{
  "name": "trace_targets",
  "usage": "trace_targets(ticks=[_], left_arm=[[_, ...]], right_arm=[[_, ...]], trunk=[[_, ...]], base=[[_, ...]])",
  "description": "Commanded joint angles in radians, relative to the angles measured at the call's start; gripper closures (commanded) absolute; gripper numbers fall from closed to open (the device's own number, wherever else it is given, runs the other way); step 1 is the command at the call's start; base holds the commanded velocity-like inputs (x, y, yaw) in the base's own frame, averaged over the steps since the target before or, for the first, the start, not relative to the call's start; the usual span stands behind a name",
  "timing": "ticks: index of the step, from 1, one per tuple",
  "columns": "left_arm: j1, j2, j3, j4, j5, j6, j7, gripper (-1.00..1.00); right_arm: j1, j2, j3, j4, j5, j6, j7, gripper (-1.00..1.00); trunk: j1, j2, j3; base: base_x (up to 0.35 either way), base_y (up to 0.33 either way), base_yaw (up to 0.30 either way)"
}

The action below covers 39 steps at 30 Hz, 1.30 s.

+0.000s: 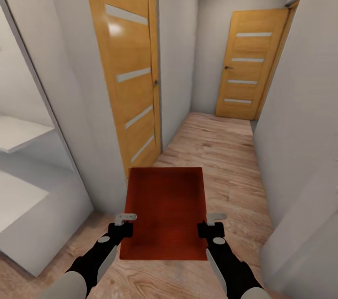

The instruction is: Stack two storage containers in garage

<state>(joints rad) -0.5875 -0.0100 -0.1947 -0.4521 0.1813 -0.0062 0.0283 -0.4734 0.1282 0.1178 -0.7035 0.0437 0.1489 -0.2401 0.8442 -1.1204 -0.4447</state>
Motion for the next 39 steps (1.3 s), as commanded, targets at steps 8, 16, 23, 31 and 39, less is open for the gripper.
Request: trace_targets(ticks=[8,16,23,31,39], left_arm=[[0.000,-0.001,-0.035,0.004,0.015,-0.001,-0.008,1.00],[0.000,-0.001,-0.035,0.004,0.015,-0.001,-0.008,1.00],[0.000,-0.001,-0.035,0.004,0.015,-0.001,-0.008,1.00],[0.000,-0.002,-0.035,0.004,0.015,-0.001,-0.007,1.00],[0.000,-0.002,-0.035,0.004,0.015,-0.001,-0.008,1.00]], right_arm=[[-0.001,0.025,0.036,-0.025,0.013,0.001,0.001,1.00],[-0.001,0.025,0.036,-0.025,0.013,0.001,-0.001,1.00],[-0.001,0.025,0.036,-0.025,0.013,0.001,-0.001,1.00],[-0.001,0.025,0.036,-0.025,0.013,0.000,-0.002,1.00],[-0.001,0.025,0.036,-0.025,0.014,0.000,-0.002,1.00]], trunk=[[0.001,-0.001,-0.001],[0.001,-0.001,0.000],[0.001,-0.001,0.003],[0.001,-0.001,0.010],[0.001,-0.001,0.021]], base=[[0.333,0.000,-0.202],[0.333,0.000,-0.044],[0.334,0.000,-0.182],[0.334,0.000,-0.033],[0.334,0.000,-0.003]])
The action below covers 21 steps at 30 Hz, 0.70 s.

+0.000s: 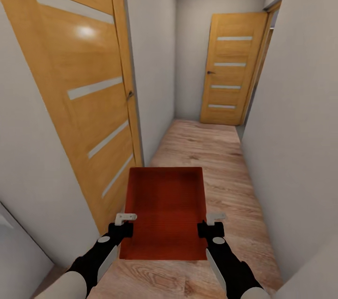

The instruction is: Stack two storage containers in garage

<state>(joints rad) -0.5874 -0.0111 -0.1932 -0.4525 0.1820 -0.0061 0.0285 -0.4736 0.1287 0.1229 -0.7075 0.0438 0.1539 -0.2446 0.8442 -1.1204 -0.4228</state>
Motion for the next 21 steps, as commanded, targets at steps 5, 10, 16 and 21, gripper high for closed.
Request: trace_targets(ticks=[5,10,16,21], left_arm=[[0.000,-0.001,-0.037,0.005,0.014,-0.001,-0.008,1.00],[0.000,-0.001,-0.037,0.005,0.014,-0.002,-0.008,1.00],[0.000,-0.001,-0.037,0.005,0.014,-0.002,-0.008,1.00],[0.000,-0.001,-0.037,0.005,0.014,-0.002,-0.008,1.00]], right_arm=[[0.000,0.025,0.030,-0.021,0.014,-0.005,0.002,1.00],[0.000,0.025,0.031,-0.021,0.013,-0.005,0.003,1.00],[0.000,0.025,0.044,-0.021,0.014,-0.005,0.001,1.00],[0.000,0.025,0.049,-0.021,0.014,-0.005,0.002,1.00]], trunk=[[0.001,-0.001,0.001],[0.001,-0.001,0.004],[0.001,-0.001,0.006],[0.001,-0.001,0.007]], base=[[0.334,0.000,-0.008],[0.334,0.000,-0.152],[0.334,0.000,-0.095],[0.334,0.000,-0.063]])
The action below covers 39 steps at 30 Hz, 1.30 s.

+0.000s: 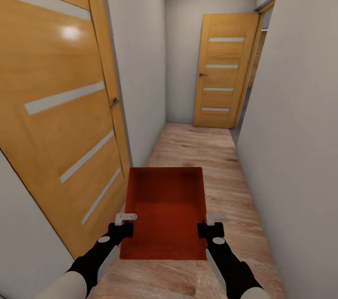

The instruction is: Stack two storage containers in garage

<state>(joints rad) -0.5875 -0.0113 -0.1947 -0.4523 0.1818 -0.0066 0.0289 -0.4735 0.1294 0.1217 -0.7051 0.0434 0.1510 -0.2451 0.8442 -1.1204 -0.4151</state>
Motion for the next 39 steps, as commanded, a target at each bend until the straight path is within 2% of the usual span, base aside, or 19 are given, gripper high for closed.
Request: trace_targets(ticks=[1,39], left_arm=[[0.000,-0.001,-0.035,0.004,0.015,-0.001,-0.008,1.00],[0.000,-0.001,-0.035,0.004,0.014,-0.001,-0.008,1.00]], right_arm=[[-0.001,0.024,0.051,-0.023,0.014,-0.002,0.002,1.00],[-0.001,0.024,0.052,-0.023,0.015,-0.002,0.001,1.00]], trunk=[[0.001,-0.001,-0.001],[0.001,-0.001,-0.001]], base=[[0.334,0.000,-0.176],[0.335,0.000,-0.042]])
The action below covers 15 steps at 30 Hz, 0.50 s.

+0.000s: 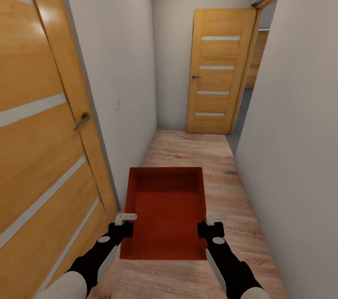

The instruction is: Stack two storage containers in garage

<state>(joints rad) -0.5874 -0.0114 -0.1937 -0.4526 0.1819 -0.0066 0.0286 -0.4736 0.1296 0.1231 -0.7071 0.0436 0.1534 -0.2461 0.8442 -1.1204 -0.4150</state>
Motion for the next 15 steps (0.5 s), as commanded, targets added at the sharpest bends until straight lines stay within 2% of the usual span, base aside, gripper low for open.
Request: trace_targets(ticks=[1,15], left_arm=[[0.000,-0.001,-0.036,0.005,0.014,-0.001,-0.008,1.00],[0.000,-0.001,-0.036,0.005,0.014,0.000,-0.008,1.00]], right_arm=[[0.000,0.024,0.050,-0.021,0.015,-0.005,0.002,1.00],[0.000,0.024,0.050,-0.021,0.015,-0.005,0.002,1.00]], trunk=[[0.001,-0.001,-0.001],[0.001,-0.001,-0.001]], base=[[0.335,0.000,-0.001],[0.335,0.000,0.000]])
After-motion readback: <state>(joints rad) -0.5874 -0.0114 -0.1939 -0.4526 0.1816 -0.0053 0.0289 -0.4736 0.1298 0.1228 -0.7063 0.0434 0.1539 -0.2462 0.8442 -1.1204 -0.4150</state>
